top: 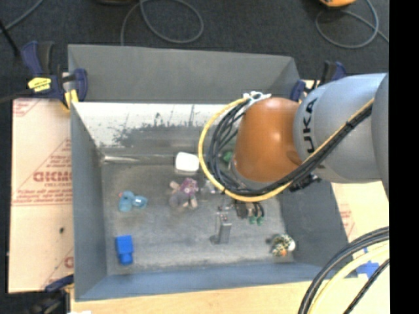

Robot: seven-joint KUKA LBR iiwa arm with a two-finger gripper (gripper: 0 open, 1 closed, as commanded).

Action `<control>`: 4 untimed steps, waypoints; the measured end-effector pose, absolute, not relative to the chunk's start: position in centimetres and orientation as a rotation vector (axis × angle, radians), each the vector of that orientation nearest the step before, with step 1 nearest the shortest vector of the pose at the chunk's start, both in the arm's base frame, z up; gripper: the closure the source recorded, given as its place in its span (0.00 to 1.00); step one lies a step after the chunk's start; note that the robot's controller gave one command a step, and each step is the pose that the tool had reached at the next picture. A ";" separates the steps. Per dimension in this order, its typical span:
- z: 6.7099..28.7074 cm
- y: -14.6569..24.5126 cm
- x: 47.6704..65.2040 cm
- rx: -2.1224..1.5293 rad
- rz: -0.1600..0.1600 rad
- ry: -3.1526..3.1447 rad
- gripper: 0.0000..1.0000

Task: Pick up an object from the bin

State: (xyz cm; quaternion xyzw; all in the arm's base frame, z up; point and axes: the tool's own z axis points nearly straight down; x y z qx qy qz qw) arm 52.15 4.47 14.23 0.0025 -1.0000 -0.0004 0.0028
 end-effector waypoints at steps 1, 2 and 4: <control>14.7 4.5 52.3 0.005 -0.002 -3.144 0.00; 8.5 6.4 56.6 0.058 -0.002 -3.148 0.00; 10.1 8.7 58.5 0.303 0.000 -3.140 0.00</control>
Offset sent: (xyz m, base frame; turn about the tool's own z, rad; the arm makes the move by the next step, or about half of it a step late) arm 0.0467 0.0235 -0.0723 -0.0388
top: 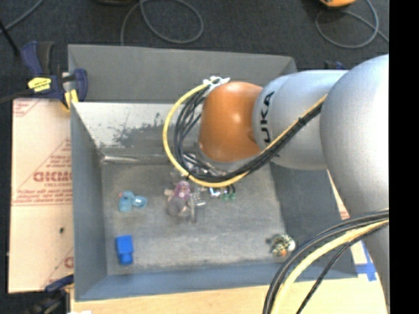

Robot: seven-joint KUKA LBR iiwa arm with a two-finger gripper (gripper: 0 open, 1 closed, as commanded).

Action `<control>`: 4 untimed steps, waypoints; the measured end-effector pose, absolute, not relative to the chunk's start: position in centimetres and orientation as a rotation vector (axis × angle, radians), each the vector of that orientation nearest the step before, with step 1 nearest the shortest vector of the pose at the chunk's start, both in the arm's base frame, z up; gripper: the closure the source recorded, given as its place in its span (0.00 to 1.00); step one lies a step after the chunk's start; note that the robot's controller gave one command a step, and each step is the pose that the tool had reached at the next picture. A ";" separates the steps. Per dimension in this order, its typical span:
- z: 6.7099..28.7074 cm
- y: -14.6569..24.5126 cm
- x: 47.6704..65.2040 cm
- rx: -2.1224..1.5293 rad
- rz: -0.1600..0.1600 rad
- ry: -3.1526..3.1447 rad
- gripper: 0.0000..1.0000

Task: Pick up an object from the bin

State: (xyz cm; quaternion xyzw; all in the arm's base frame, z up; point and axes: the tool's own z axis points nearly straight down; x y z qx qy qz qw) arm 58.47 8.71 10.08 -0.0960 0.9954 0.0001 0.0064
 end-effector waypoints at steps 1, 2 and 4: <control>7.3 9.1 57.8 -0.402 -0.001 3.114 0.00; 7.1 8.6 59.7 -0.998 -0.005 2.959 1.00; 7.5 8.6 59.5 -0.998 -0.003 2.963 1.00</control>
Offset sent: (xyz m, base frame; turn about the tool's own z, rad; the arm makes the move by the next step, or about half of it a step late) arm 0.0106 -0.0003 -0.0308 -0.4613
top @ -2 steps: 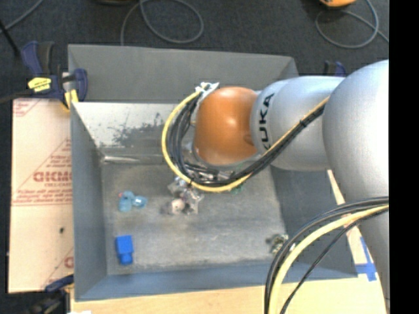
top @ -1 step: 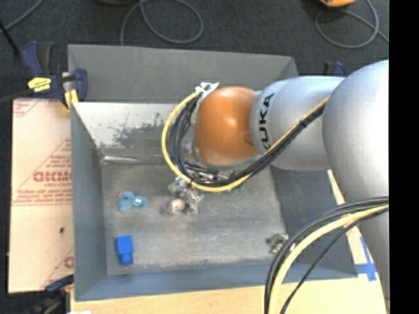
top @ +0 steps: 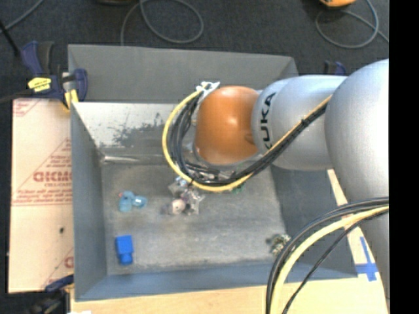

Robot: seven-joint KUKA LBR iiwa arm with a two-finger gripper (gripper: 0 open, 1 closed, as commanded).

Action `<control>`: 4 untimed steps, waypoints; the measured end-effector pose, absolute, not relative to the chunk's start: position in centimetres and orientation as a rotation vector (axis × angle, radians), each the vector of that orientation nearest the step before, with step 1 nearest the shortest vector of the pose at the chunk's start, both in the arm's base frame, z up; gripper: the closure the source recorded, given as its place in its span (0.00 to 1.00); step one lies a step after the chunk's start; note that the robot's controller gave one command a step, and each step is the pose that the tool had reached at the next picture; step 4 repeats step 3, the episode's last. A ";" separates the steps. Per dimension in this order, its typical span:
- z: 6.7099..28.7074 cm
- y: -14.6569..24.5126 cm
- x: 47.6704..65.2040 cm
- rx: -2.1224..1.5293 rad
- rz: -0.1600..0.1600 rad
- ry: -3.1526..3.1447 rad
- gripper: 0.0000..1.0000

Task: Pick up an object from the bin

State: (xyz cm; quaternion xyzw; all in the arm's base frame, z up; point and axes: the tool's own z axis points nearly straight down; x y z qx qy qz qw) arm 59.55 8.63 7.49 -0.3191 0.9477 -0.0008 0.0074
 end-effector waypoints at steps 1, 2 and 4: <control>9.6 8.6 59.3 -1.000 -0.002 2.971 1.00; 11.8 8.6 59.6 -0.997 -0.004 2.964 1.00; 13.4 8.6 59.7 -0.995 -0.006 2.961 1.00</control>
Offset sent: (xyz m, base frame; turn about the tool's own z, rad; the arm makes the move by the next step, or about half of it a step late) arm 0.0001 -0.0001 0.0343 0.0000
